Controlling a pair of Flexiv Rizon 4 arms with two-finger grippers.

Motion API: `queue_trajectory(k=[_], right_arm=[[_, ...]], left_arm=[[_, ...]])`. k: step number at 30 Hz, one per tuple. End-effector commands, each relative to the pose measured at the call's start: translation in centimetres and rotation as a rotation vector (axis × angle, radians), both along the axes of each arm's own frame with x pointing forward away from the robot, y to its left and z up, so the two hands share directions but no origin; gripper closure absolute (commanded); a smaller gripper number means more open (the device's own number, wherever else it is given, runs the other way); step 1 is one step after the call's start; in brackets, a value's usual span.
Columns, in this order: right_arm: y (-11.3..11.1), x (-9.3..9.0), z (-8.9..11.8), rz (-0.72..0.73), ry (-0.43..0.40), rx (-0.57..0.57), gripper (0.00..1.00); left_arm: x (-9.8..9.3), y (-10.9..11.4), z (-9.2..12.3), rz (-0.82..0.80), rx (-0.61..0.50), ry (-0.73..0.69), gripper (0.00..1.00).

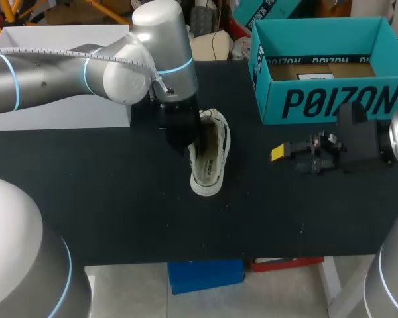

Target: Take the shoe out of the shoebox, open the shoe tongue, remove and reinsert the insole, then place the shoe into the shoebox

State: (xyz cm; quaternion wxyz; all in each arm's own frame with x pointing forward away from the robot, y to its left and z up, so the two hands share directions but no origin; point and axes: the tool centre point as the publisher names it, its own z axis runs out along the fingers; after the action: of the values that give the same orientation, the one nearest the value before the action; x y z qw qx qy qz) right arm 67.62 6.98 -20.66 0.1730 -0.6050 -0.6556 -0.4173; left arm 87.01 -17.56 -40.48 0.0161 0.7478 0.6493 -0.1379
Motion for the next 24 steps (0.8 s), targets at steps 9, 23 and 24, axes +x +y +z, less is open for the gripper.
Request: queue_trajectory(k=[9, 23, 24], right_arm=[[0.0, 0.0, 0.0, 0.000, 0.001, -0.002, 0.00], [0.0, 0.0, 0.0, 0.000, 0.001, -0.002, 0.00], [0.0, 0.0, 0.0, 0.000, 0.001, -0.002, 0.00]], left_arm=[[0.6, -0.7, 0.2, -0.008, -0.020, -0.017, 1.00], [-0.8, -0.6, 9.2, -0.011, -0.107, -0.042, 1.00], [-1.0, -0.5, 10.0, -0.011, -0.104, -0.048, 1.00]])
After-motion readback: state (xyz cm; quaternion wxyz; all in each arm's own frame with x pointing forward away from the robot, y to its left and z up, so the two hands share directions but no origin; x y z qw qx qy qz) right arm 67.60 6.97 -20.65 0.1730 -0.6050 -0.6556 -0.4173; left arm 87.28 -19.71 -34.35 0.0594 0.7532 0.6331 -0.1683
